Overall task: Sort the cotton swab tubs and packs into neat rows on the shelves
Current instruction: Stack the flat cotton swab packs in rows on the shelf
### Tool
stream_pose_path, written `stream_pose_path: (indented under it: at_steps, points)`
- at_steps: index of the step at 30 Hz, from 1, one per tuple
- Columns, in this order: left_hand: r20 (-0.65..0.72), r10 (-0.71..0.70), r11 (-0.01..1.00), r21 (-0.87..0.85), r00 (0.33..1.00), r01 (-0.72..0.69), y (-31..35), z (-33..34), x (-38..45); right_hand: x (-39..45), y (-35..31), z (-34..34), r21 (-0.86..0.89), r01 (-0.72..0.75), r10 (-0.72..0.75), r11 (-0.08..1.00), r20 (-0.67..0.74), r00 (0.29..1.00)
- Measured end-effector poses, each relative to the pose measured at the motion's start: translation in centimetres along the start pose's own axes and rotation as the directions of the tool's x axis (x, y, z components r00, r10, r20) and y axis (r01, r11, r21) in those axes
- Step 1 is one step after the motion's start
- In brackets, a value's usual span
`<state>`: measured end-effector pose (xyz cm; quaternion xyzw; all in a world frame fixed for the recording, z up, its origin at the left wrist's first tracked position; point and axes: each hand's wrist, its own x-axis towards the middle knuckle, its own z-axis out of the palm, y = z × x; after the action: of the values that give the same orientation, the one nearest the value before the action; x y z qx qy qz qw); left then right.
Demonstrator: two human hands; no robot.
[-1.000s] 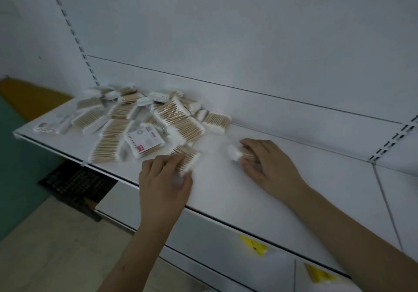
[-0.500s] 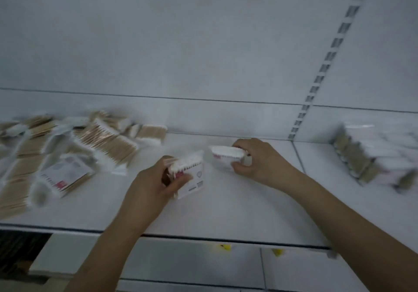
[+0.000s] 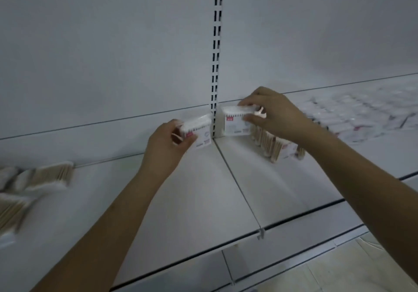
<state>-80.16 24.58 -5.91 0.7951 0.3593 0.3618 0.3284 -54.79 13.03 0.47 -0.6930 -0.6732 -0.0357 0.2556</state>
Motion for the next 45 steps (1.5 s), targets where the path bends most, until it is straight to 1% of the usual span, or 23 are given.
stream_pose_path:
  at_steps: [3,8,11,14,15,17,22,26,30,34,37,39,41,43,45]
  points:
    - [-0.026,0.004,1.0,-0.018,1.0,-0.004,1.0,2.5,1.8,1.4,1.0,-1.0,-0.008,0.004,-0.004,1.0,-0.015,1.0]
    - [-0.122,-0.016,0.999,-0.048,0.992,0.011,0.7,5.0,2.9,3.0,2.3,-0.5,-0.084,-0.015,0.02,0.996,0.054,0.998]
    - [-0.106,-0.062,0.998,-0.027,0.992,0.06,-0.3,6.2,2.8,3.2,2.7,0.9,-0.23,-0.023,0.045,0.973,0.091,0.995]
    - [-0.051,-0.096,0.995,0.029,0.994,0.097,-1.2,7.3,2.5,3.3,3.2,3.0,-0.47,0.027,0.068,0.882,0.184,0.98]
    - [-0.051,-0.103,0.994,0.035,0.993,0.104,-1.4,7.5,2.6,3.3,3.3,3.5,-0.514,0.05,0.065,0.856,0.204,0.977]
    - [-0.066,-0.09,0.996,0.023,0.994,0.091,-1.5,7.6,2.9,3.4,3.5,3.8,-0.543,0.069,0.044,0.837,0.193,0.98]
    - [-0.107,-0.084,0.996,-0.027,0.991,0.081,-1.3,7.6,3.4,4.2,3.6,3.5,-0.49,0.108,-0.033,0.865,0.158,0.987]
    - [-0.113,-0.087,0.996,-0.01,0.99,0.086,-1.7,6.9,3.6,4.3,3.7,3.7,-0.452,0.087,-0.006,0.888,0.177,0.984]
    - [-0.101,-0.077,0.994,0.065,0.992,0.084,-1.9,6.7,3.8,4.3,3.6,4.0,-0.443,0.086,-0.001,0.893,0.188,0.982]
    - [-0.126,-0.046,0.991,0.121,0.991,0.061,-1.7,7.2,3.7,4.8,2.9,3.6,-0.502,0.095,0.019,0.86,0.217,0.976]
    - [-0.115,-0.088,0.993,0.07,0.989,0.096,-1.8,7.0,3.4,5.1,2.1,2.9,-0.51,0.076,0.035,0.857,0.205,0.978]
    - [-0.098,-0.115,0.992,0.045,0.989,0.12,-1.9,6.5,3.0,5.1,1.4,2.6,-0.491,0.063,0.023,0.869,0.167,0.986]
    - [-0.084,-0.119,0.989,0.083,0.989,0.126,-2.1,6.1,2.6,5.1,0.4,2.5,-0.454,0.063,-0.021,0.889,0.098,0.995]
    - [-0.067,-0.112,0.984,0.135,0.991,0.12,-2.3,5.4,1.9,5.2,-0.7,2.8,-0.369,0.117,-0.121,0.922,0.012,0.993]
    - [-0.067,-0.076,0.98,0.181,0.995,0.087,-2.5,4.1,0.8,5.5,-2.2,3.4,-0.297,0.202,-0.231,0.933,-0.064,0.971]
